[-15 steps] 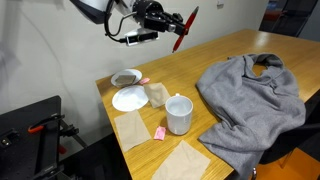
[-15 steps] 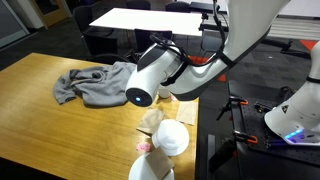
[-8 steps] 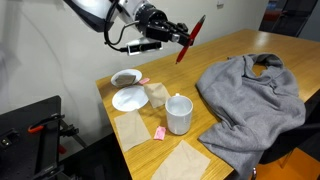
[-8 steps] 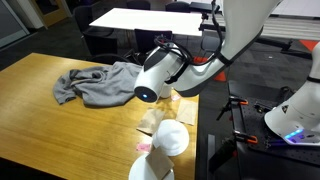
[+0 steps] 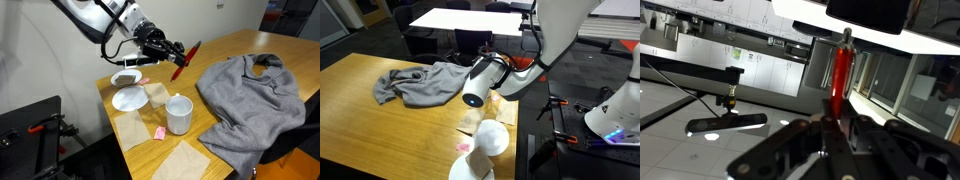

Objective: Put the red pen inside the white mug

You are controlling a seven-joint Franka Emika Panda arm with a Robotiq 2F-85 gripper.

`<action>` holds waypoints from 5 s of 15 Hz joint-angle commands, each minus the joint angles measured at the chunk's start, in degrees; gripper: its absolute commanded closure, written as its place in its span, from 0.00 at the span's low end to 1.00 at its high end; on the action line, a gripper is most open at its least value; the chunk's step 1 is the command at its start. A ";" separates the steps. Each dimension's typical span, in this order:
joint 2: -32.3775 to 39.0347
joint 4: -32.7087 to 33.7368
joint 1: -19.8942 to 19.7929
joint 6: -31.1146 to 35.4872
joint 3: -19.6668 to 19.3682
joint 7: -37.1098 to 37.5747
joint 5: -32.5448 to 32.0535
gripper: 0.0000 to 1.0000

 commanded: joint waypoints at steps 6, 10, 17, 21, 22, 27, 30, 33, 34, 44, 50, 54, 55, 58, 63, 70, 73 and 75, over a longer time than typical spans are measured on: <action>0.05 -0.78 -0.84 -0.31 1.13 2.69 -0.99 0.97; 0.77 -1.32 -1.20 0.53 0.92 6.05 -1.66 0.97; 4.69 -0.36 -1.94 1.49 0.99 8.95 -4.77 0.97; 7.25 0.64 -1.71 1.78 1.47 9.84 -6.77 0.97; 7.92 0.96 -1.62 1.62 1.57 10.04 -7.25 0.97; 10.32 2.22 -1.75 1.70 2.35 10.37 -8.27 0.97; 11.69 2.70 -1.73 1.73 2.56 10.35 -8.40 0.97; 12.90 2.95 -1.62 1.49 2.58 10.56 -8.45 0.97; 13.33 3.10 -1.57 1.41 2.56 10.61 -8.48 0.97; 17.01 4.56 -1.14 0.48 2.50 10.35 -8.03 0.32; 15.80 3.88 -1.31 0.68 2.75 10.59 -7.53 0.00; 11.96 2.05 -1.94 1.35 3.11 10.24 -6.76 0.00; 10.76 1.57 -2.09 1.53 3.17 10.22 -6.61 0.00; 6.31 -0.14 -2.54 1.73 3.37 9.15 -5.49 0.00; -3.12 -4.89 -2.87 1.86 3.35 7.11 -4.39 0.00; -14.16 -10.61 -3.14 2.76 3.35 7.17 -3.74 0.00; -12.26 -8.66 -2.66 1.51 3.25 7.59 -4.25 0.00; -13.10 -9.21 -2.56 2.09 3.68 7.41 -4.23 0.00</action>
